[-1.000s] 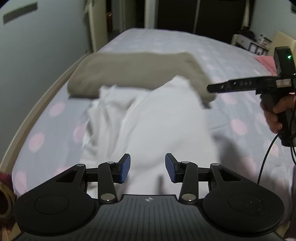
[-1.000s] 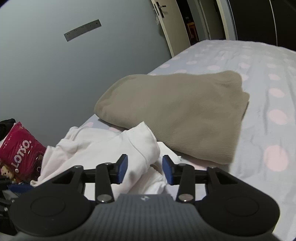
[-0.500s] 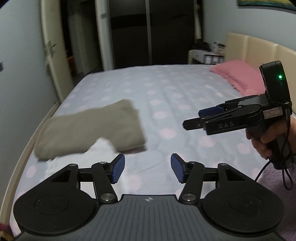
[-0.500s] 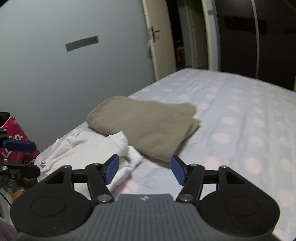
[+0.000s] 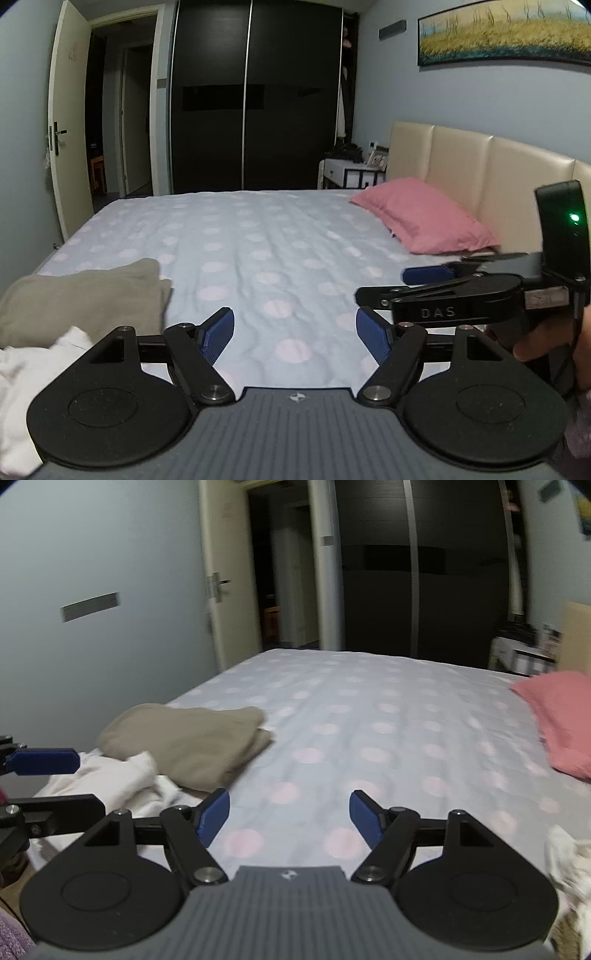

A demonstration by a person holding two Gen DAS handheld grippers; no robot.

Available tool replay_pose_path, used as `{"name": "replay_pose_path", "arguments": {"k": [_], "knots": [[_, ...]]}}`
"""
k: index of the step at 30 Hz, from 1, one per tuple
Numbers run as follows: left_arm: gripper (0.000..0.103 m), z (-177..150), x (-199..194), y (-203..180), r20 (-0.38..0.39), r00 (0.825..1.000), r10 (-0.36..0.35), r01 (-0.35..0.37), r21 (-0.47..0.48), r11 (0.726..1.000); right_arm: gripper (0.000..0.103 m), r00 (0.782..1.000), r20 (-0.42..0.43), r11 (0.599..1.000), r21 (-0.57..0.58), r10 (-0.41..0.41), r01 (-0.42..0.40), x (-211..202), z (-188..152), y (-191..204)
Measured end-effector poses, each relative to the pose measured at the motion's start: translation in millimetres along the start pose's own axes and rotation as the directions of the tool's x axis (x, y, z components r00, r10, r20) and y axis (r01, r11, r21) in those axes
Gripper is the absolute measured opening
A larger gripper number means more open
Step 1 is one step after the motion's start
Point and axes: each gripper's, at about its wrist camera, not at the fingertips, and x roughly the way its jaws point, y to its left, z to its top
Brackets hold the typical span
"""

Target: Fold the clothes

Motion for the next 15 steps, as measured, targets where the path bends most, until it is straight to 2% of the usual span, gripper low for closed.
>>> {"name": "replay_pose_path", "arguments": {"k": [4, 8, 15], "knots": [[0.073, -13.8, 12.8, -19.4, 0.024, 1.0, 0.013, -0.013, -0.01, 1.0, 0.08, 0.997, 0.005, 0.996, 0.051, -0.073, 0.073, -22.9, -21.2, -26.8], [0.073, -33.7, 30.6, -40.9, 0.044, 0.997, 0.063, -0.065, 0.039, 0.997, 0.082, 0.989, -0.014, 0.986, 0.07, -0.15, 0.15, -37.1, -48.9, -42.8], [0.073, -68.5, 60.3, -61.1, -0.028, 0.999, 0.036, -0.036, -0.004, 0.999, 0.086, 0.961, -0.051, 0.962, 0.014, -0.273, 0.274, -50.0, -94.7, -52.5]]}}
